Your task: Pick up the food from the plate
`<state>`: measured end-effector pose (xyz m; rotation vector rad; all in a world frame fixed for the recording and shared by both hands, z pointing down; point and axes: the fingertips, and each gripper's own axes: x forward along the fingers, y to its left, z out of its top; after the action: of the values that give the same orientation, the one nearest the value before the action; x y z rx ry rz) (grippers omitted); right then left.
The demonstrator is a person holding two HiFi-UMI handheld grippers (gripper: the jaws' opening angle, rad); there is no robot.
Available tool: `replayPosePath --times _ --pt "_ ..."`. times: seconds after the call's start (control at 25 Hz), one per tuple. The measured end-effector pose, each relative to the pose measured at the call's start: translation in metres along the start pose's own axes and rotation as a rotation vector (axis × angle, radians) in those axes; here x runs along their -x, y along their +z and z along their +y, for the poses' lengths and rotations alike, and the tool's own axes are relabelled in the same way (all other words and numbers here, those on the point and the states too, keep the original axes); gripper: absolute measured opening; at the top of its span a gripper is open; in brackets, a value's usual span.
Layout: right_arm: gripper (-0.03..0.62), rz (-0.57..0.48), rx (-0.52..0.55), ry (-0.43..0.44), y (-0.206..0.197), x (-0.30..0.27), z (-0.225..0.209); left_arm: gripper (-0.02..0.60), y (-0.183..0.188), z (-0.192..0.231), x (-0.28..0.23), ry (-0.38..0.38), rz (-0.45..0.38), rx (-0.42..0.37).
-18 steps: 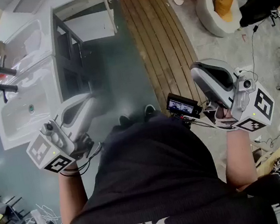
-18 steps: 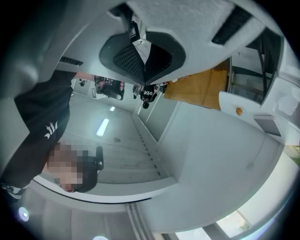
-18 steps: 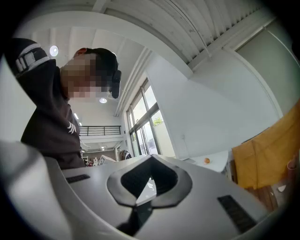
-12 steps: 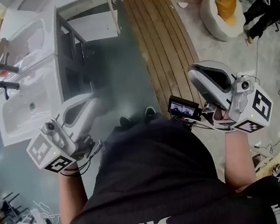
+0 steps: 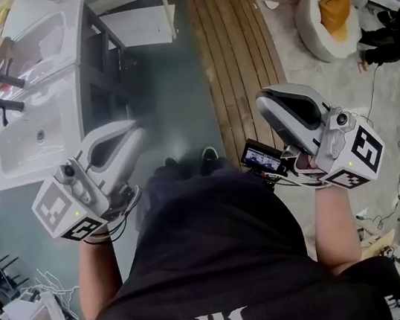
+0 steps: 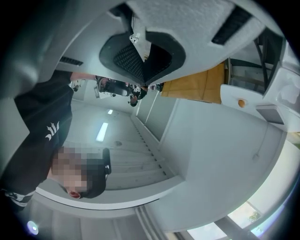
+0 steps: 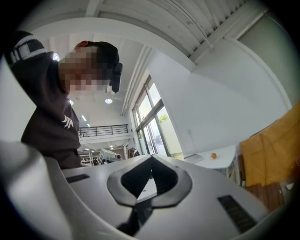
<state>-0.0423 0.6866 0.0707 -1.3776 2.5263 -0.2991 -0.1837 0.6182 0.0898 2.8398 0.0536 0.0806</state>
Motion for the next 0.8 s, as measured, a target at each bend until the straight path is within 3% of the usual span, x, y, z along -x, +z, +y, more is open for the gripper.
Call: replayPosePath --times 0.36,0.52,0.8 --pt "0.011 0.051 0.022 0.051 -0.012 -0.042 -0.005 0.005 -0.001 0.028 -0.004 -0.005 0.009 0.019" --pt "0.067 0.042 -0.005 0.043 -0.006 -0.063 -0.021 0.005 0.005 0.048 -0.011 -0.037 0.008 -0.012" --pt "0.067 0.081 -0.012 0.015 -0.006 -0.114 -0.054 0.005 0.026 0.12 -0.009 -0.041 -0.012 -0.025"
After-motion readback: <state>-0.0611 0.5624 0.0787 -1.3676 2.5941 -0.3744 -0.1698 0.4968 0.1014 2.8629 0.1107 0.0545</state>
